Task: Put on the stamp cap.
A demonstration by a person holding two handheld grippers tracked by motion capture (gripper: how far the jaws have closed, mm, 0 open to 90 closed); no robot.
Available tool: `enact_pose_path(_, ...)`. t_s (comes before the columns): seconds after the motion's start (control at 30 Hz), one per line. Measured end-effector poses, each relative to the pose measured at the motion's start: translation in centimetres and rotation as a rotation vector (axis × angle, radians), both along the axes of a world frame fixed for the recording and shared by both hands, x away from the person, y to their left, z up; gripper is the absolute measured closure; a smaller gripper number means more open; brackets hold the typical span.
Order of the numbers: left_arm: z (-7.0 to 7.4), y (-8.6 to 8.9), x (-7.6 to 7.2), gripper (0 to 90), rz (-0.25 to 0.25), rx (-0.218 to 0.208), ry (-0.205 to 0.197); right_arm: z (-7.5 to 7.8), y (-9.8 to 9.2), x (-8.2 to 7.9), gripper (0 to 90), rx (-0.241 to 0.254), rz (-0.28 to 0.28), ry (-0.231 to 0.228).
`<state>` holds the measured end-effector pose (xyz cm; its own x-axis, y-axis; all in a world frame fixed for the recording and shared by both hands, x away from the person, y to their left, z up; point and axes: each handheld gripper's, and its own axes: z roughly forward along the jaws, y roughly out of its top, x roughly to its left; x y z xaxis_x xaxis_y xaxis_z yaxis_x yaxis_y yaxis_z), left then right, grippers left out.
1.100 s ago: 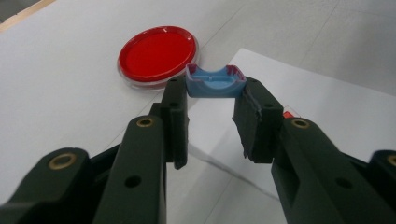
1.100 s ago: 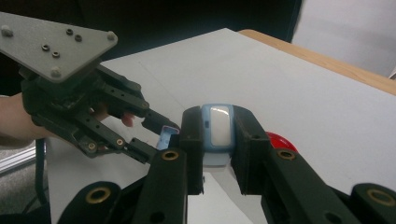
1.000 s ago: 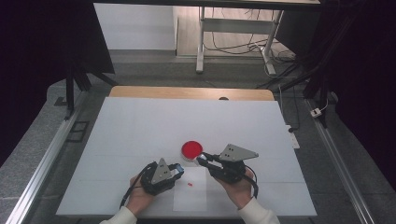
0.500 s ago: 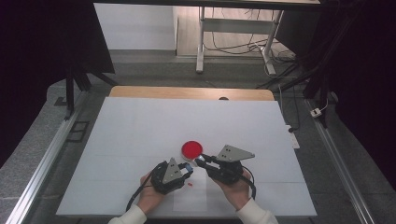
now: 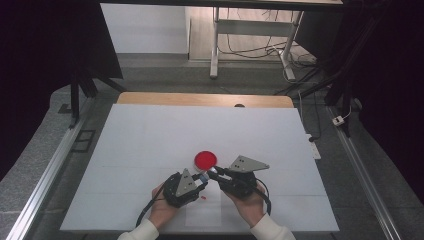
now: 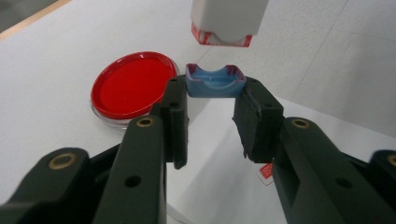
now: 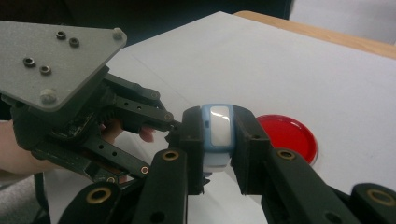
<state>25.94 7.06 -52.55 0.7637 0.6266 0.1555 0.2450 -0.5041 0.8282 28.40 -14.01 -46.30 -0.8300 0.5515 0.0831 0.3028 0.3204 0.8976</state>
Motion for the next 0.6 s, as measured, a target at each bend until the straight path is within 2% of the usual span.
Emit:
enact_pose_path(0.13, 0.08, -0.02, -0.05, 65.4, 0.001, -0.005, -0.005, -0.11, 0.02, 0.05, 75.5, 0.02, -0.014, 0.023)
enact_pose_path(0.6, 0.19, -0.25, -0.21, 65.4, 0.01, -0.005, -0.028, -0.42, 0.43, -0.04, 75.5, 0.039, -0.048, 0.065)
